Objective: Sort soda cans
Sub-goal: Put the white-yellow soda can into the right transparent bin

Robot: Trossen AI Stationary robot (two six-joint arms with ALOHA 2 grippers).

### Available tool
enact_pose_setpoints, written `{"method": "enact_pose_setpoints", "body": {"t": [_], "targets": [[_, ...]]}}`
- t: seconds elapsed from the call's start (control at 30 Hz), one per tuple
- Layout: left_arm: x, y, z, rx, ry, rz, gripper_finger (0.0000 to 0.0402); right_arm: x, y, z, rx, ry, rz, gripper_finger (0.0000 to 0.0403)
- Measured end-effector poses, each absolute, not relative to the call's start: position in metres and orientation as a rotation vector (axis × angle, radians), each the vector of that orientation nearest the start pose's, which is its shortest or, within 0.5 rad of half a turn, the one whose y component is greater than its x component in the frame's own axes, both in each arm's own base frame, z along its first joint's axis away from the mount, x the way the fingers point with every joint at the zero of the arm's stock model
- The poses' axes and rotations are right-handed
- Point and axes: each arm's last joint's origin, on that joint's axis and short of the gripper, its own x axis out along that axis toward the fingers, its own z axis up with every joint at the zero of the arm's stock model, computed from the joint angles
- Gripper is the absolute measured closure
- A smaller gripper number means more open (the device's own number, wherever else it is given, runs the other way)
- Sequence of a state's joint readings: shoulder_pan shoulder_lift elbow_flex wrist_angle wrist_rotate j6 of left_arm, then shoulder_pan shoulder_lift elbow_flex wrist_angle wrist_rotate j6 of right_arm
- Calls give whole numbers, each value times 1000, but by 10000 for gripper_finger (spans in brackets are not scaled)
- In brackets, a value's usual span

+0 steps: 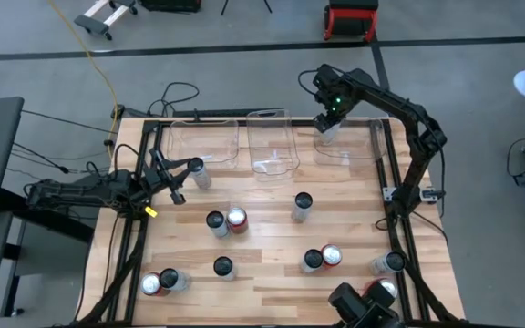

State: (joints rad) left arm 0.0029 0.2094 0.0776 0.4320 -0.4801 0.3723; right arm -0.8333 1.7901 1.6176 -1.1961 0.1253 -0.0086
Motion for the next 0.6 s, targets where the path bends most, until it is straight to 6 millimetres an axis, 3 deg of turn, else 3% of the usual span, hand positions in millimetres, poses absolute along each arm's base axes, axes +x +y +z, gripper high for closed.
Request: {"method": "enact_pose_setpoints", "body": {"t": [0.33, 0.6], "targets": [[102, 14, 213, 289, -202, 527, 303, 231, -259, 285, 484, 1332, -794, 39], [102, 14, 213, 289, -201, 527, 303, 231, -259, 285, 500, 1326, -809, 31]]}}
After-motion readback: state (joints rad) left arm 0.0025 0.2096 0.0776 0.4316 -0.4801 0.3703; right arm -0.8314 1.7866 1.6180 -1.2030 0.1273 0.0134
